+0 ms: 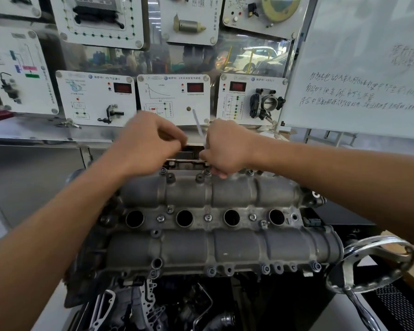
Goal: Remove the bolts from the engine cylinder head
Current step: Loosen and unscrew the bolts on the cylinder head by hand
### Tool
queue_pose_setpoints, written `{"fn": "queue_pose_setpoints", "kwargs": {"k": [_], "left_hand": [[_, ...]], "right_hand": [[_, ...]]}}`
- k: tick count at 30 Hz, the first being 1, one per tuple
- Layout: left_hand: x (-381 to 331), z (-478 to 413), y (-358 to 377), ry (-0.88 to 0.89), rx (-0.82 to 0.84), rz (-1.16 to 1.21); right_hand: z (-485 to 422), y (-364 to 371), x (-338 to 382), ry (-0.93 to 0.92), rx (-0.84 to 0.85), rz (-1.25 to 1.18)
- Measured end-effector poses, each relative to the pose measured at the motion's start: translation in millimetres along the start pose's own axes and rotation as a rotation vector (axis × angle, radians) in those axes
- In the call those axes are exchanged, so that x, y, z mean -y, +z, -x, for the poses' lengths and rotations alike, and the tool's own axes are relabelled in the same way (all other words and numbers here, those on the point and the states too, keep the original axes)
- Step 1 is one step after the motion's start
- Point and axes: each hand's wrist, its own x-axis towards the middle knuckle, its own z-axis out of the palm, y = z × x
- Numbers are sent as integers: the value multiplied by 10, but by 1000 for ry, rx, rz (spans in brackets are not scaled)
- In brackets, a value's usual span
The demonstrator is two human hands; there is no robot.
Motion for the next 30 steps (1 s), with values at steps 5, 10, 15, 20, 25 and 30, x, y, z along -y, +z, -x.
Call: {"fn": "queue_pose_setpoints", "kwargs": {"k": [5,10,15,20,25,30], "left_hand": [[32,17,-310,-24,-218,66],[130,129,-333,-42,-152,-80],[66,172,-348,-69,71,-90],[-162,44,-258,-49,9,224],[-535,-272,176,-46,51,269],[-874,-584,720,-2,240,102]], "right_hand": [[24,-64,71,-328,0,385],[58,-106,186,-554,58,622],[70,-308,176,-536,32,480],[207,-565,-145,-189,116,-90],[499,-360,-670,190,31,-429],[621,-117,-824,445,-76,-805]]}}
